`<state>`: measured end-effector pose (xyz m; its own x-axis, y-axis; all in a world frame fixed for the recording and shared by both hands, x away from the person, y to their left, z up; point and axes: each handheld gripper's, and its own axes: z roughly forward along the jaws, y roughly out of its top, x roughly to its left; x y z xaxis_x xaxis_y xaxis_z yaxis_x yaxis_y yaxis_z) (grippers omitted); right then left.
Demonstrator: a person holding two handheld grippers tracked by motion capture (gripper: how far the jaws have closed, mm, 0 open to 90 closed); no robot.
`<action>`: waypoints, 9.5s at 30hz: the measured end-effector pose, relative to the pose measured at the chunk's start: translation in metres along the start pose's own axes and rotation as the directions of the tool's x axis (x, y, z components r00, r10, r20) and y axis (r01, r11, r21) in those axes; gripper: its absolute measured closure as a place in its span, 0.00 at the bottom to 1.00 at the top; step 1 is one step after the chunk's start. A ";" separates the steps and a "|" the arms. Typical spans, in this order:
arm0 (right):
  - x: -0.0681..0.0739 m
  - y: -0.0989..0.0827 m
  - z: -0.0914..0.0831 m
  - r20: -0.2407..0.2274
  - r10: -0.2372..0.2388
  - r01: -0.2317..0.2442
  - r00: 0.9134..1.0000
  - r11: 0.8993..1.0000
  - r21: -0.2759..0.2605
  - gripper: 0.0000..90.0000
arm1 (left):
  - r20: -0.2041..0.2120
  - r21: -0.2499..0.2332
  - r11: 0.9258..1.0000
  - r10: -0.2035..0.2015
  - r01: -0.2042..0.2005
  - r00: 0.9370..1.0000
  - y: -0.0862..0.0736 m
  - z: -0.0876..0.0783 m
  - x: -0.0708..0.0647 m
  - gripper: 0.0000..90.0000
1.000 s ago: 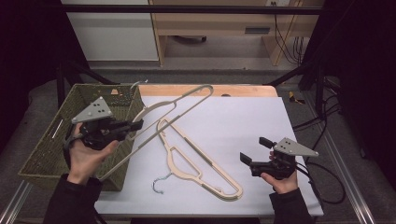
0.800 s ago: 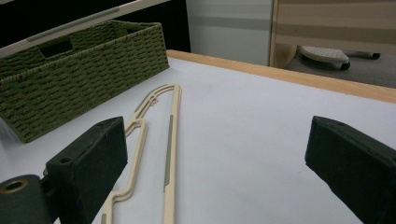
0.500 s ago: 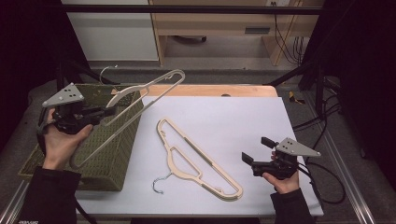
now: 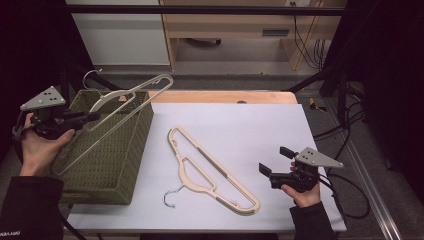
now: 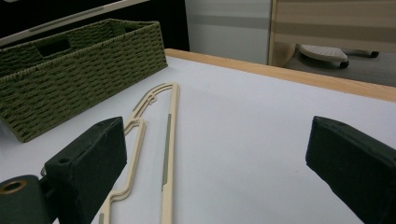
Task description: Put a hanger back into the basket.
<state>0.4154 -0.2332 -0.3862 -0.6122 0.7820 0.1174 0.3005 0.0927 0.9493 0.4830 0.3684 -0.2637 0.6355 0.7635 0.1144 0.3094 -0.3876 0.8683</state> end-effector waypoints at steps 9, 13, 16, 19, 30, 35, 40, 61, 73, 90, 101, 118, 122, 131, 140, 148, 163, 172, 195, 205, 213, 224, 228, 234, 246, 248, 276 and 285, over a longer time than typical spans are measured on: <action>0.001 -0.001 0.003 0.000 0.003 -0.003 1.000 1.000 0.010 0.06 | -0.058 0.018 1.000 -0.013 0.014 0.998 -0.028 -0.009 0.027 0.96; 0.001 -0.001 0.004 0.001 0.004 -0.004 1.000 1.000 0.017 0.06 | -0.073 0.044 0.999 -0.006 0.010 0.997 -0.037 -0.008 0.035 0.96; 0.001 -0.001 0.002 -0.004 0.001 -0.001 1.000 1.000 0.016 0.06 | -0.079 0.061 0.998 -0.012 0.017 0.997 -0.044 -0.005 0.038 0.96; 0.001 -0.001 0.002 0.003 0.001 -0.001 1.000 1.000 0.008 0.06 | -0.094 0.077 0.997 -0.014 0.022 0.995 -0.052 -0.001 0.040 0.96; 0.001 -0.001 0.002 -0.002 -0.002 0.002 1.000 1.000 0.014 0.06 | -0.123 0.125 0.991 -0.029 0.044 0.992 -0.083 0.017 0.030 0.96; 0.002 -0.002 0.003 0.000 0.000 0.000 1.000 1.000 0.012 0.06 | -0.151 0.124 0.991 -0.040 0.059 0.988 -0.097 0.030 0.019 0.96; 0.002 -0.002 0.003 0.001 0.001 -0.001 1.000 1.000 0.012 0.06 | -0.168 0.173 0.984 -0.007 0.036 0.986 -0.102 0.044 0.008 0.95; 0.004 -0.003 0.007 -0.010 -0.005 0.005 1.000 1.000 0.020 0.06 | -0.041 0.366 0.927 -0.068 0.078 0.997 -0.118 0.070 -0.001 0.82; 0.005 -0.004 0.007 -0.015 0.000 0.001 1.000 1.000 0.022 0.06 | -0.036 0.320 0.944 -0.066 0.074 0.997 -0.109 0.061 -0.002 0.59; 0.009 -0.001 0.007 -0.028 0.000 0.000 1.000 1.000 0.007 0.06 | -0.061 -0.084 0.986 -0.151 0.146 0.987 -0.074 0.006 -0.039 0.16; 0.013 0.004 0.005 -0.043 -0.003 0.003 0.999 1.000 -0.009 0.06 | 0.079 -0.253 0.954 -0.143 0.158 0.987 -0.053 0.011 -0.102 0.11; 0.022 -0.003 0.019 -0.073 -0.017 0.020 0.997 0.999 0.035 0.06 | 0.170 -0.156 0.984 -0.056 0.083 0.984 -0.061 0.063 -0.175 0.11; 0.025 -0.004 0.021 -0.078 -0.014 0.017 0.997 0.999 0.040 0.06 | 0.198 -0.099 0.991 -0.064 0.085 0.978 -0.073 0.082 -0.183 0.11; 0.029 -0.008 0.027 -0.093 -0.019 0.025 0.995 0.998 0.065 0.06 | 0.193 0.046 0.997 -0.073 0.065 0.978 -0.102 0.117 -0.183 0.14; 0.037 -0.011 0.034 -0.117 -0.033 0.043 0.993 0.996 0.083 0.06 | 0.212 0.123 0.992 -0.058 0.033 0.976 -0.114 0.136 -0.190 0.29; 0.044 -0.016 0.043 -0.134 -0.033 0.048 0.990 0.992 0.113 0.06 | 0.217 0.210 0.978 -0.067 0.020 0.974 -0.125 0.157 -0.195 0.54; 0.048 -0.019 0.050 -0.149 -0.035 0.055 0.988 0.990 0.133 0.07 | 0.243 0.253 0.967 -0.088 0.024 0.966 -0.129 0.167 -0.197 0.86; 0.050 -0.021 0.055 -0.158 -0.034 0.057 0.987 0.988 0.145 0.07 | 0.266 0.297 0.951 -0.165 0.082 0.950 -0.125 0.171 -0.196 0.98; 0.071 -0.023 0.077 -0.205 -0.063 0.098 0.977 0.981 0.169 0.11 | 0.264 0.275 0.959 -0.138 0.063 0.955 -0.096 0.148 -0.206 0.99; 0.092 -0.019 0.095 -0.252 -0.087 0.137 0.964 0.973 0.186 0.18 | 0.240 0.291 0.954 -0.151 0.077 0.959 -0.073 0.141 -0.207 0.99; 0.105 -0.020 0.112 -0.253 -0.095 0.153 0.963 0.963 0.220 0.22 | 0.226 0.288 0.956 -0.118 0.049 0.967 -0.060 0.140 -0.210 0.99; 0.116 -0.040 0.132 -0.269 -0.141 0.223 0.953 0.925 0.307 0.35 | 0.228 0.281 0.958 -0.119 0.051 0.966 -0.065 0.139 -0.208 0.99; 0.119 -0.042 0.134 -0.270 -0.163 0.245 0.949 0.921 0.303 0.45 | 0.227 0.278 0.959 -0.119 0.053 0.967 -0.065 0.138 -0.208 0.99; 0.122 -0.043 0.135 -0.286 -0.190 0.280 0.939 0.905 0.320 0.60 | 0.222 0.273 0.961 -0.108 0.045 0.969 -0.064 0.138 -0.210 0.99; 0.124 -0.046 0.136 -0.333 -0.236 0.346 0.913 0.881 0.324 0.82 | 0.226 0.255 0.966 -0.111 0.051 0.968 -0.064 0.136 -0.209 0.98; 0.123 -0.045 0.136 -0.340 -0.251 0.360 0.907 0.878 0.314 0.82 | 0.232 0.230 0.971 -0.115 0.060 0.966 -0.063 0.134 -0.207 0.95; 0.089 -0.003 0.100 -0.140 -0.281 0.310 0.950 0.906 0.289 0.95 | 0.210 -0.051 0.995 -0.069 0.082 0.975 -0.048 0.085 -0.175 0.08; 0.068 0.009 0.082 -0.128 -0.233 0.259 0.964 0.929 0.263 0.97 | 0.215 -0.038 0.997 -0.064 0.074 0.974 -0.046 0.090 -0.175 0.08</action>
<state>0.4367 -0.1283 -0.3937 -0.7535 0.6537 -0.0705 0.3129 0.4509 0.8359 0.4211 0.2062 -0.3668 0.7516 0.6579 -0.0480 0.3286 -0.3103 0.8920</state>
